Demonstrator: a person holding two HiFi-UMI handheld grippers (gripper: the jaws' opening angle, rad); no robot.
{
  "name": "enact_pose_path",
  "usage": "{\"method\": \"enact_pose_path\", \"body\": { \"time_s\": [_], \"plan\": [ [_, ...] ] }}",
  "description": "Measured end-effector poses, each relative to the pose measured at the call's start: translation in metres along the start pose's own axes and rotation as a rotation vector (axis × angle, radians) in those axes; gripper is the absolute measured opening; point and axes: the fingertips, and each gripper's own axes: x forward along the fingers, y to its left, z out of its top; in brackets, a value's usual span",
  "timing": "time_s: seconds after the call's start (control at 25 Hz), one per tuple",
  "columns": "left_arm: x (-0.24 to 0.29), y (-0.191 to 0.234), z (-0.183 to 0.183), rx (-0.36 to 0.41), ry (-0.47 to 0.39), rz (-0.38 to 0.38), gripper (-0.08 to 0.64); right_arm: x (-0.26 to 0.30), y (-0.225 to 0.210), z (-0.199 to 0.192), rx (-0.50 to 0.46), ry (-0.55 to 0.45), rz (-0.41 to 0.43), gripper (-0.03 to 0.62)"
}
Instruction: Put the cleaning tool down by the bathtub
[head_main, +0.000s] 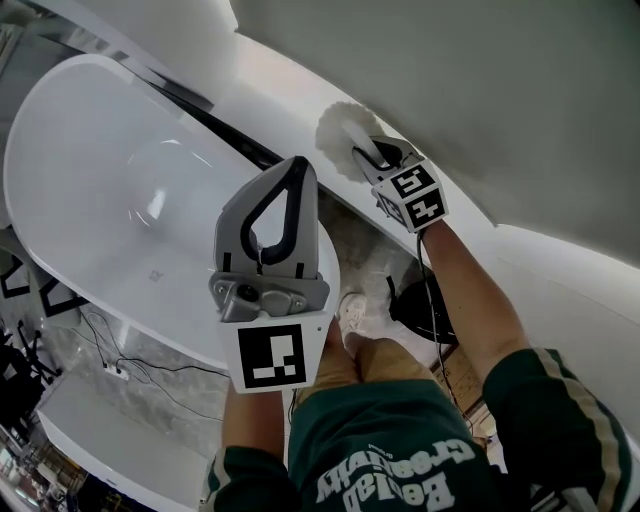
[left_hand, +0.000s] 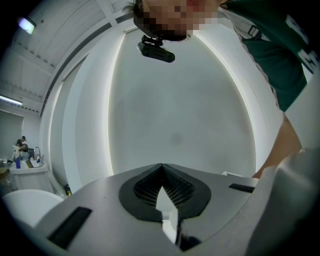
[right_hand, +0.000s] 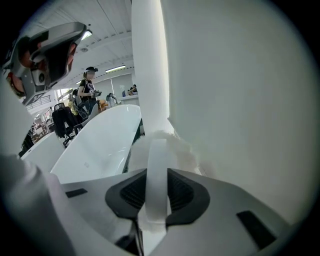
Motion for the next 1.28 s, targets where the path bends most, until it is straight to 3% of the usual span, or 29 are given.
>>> {"method": "enact_pose_path", "body": {
  "time_s": [0.68, 1.28],
  "plan": [
    [-0.001, 0.015, -0.037, -0.063, 0.035, 0.011, 0.005, 0.101, -0.006, -0.077, -0.001, 0.258, 0.062, 0.094],
    [-0.005, 0.025, -0.054, -0.079, 0.053, 0.050, 0.005, 0.127, -0.019, -0.117, -0.029, 0.403, 0.032, 0.094]
  ]
}}
